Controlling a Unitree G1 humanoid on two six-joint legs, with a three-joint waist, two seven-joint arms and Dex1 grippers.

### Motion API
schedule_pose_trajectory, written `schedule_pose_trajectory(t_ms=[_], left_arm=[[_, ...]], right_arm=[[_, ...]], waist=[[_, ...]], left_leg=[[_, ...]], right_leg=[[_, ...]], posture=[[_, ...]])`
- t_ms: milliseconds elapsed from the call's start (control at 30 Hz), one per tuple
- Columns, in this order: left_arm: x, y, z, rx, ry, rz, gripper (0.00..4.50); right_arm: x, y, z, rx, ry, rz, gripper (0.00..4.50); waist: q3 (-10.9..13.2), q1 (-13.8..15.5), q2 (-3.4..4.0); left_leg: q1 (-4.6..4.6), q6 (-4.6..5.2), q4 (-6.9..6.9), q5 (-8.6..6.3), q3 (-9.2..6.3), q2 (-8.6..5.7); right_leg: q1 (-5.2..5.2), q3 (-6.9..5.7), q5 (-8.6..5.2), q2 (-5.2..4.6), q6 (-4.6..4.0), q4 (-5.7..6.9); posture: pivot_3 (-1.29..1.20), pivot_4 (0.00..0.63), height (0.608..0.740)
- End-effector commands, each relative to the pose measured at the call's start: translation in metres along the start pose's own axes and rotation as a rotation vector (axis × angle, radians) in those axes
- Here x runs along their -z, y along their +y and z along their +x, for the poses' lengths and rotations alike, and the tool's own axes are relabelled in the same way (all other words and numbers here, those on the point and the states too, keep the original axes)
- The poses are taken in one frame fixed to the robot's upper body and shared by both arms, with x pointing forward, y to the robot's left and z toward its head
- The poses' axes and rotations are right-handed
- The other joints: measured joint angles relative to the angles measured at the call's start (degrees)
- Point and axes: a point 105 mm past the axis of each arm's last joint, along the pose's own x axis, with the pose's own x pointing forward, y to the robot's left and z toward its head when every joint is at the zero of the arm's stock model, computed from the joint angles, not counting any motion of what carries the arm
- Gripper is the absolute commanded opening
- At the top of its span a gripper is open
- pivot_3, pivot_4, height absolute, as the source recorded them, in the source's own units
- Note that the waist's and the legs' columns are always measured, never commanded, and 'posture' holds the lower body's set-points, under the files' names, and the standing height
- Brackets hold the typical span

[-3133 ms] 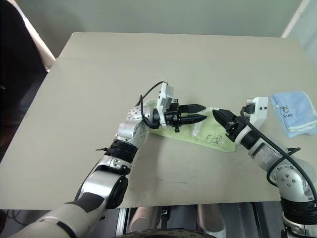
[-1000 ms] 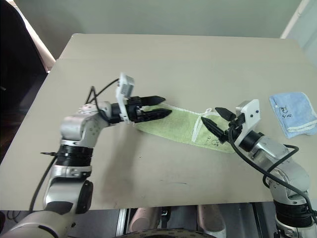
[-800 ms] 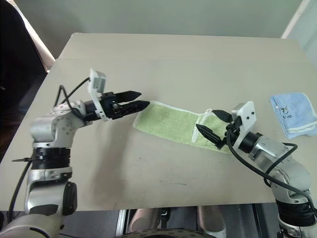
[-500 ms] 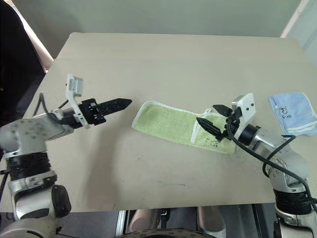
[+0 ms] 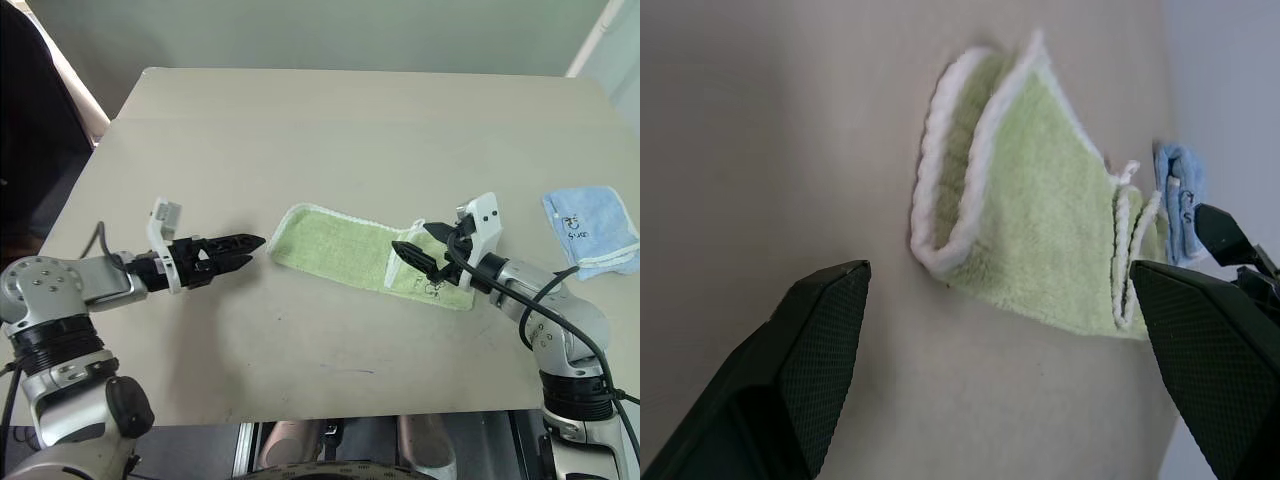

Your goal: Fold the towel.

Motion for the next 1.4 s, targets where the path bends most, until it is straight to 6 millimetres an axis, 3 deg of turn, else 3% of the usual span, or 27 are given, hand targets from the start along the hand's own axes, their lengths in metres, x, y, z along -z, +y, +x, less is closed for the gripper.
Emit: schedule_pose_trajectory(t_ms=[33,200,367,1033,1133,1400], left_arm=[[-0.003,-0.007,0.010,0.053,-0.015,-0.047,4.50],[-0.003,0.001,0.019,0.023,-0.030,-0.125,4.50],[0.001,-0.005,0.023,0.077,0.000,-0.135,4.50],[0.003,-0.004,0.020,0.063,-0.002,-0.142,4.50],[0.003,-0.005,0.021,0.059,-0.005,-0.132,4.00],[-0.001,-0.003,0.018,0.057,-0.033,-0.133,1.13]], right_arm=[[-0.011,0.000,-0.003,0.023,-0.037,-0.015,4.45],[-0.012,0.000,-0.006,0.048,-0.040,-0.009,4.45],[-0.012,-0.001,-0.009,0.072,-0.039,-0.005,4.45],[-0.012,-0.003,-0.006,0.091,-0.037,-0.001,4.45],[-0.012,-0.003,-0.006,0.093,-0.035,-0.004,4.50],[-0.010,-0.002,-0.007,0.095,-0.028,-0.003,4.50]], waist=[[0.0,0.2,-0.01],[0.0,0.4,-0.01],[0.0,0.4,-0.08],[0.1,0.3,-0.12],[0.1,0.3,-0.12],[0.1,0.3,-0.13]], left_leg=[[0.00,-0.01,0.00,0.04,-0.01,-0.01],[0.05,-0.01,-0.01,0.16,0.00,-0.04],[0.79,-0.01,-0.51,0.27,0.04,-0.09],[0.79,-0.27,-0.83,0.22,0.03,-0.04],[0.80,-0.28,-0.83,0.23,0.03,-0.03],[0.80,-0.29,-0.86,0.23,0.03,-0.02]], right_leg=[[0.01,-0.01,0.00,0.00,0.00,0.03],[0.07,-0.01,0.01,-0.01,-0.01,0.14],[0.45,0.09,-0.01,-0.03,0.03,-0.03],[0.44,0.06,-0.23,0.07,-0.17,0.08],[0.43,0.06,-0.24,0.08,-0.19,0.11],[0.42,0.06,-0.25,0.09,-0.21,0.11]], posture=[[0.00,0.150,0.728],[0.00,0.150,0.728],[0.00,0.150,0.728],[0.00,0.150,0.728],[0.00,0.150,0.728],[0.00,0.150,0.728]])
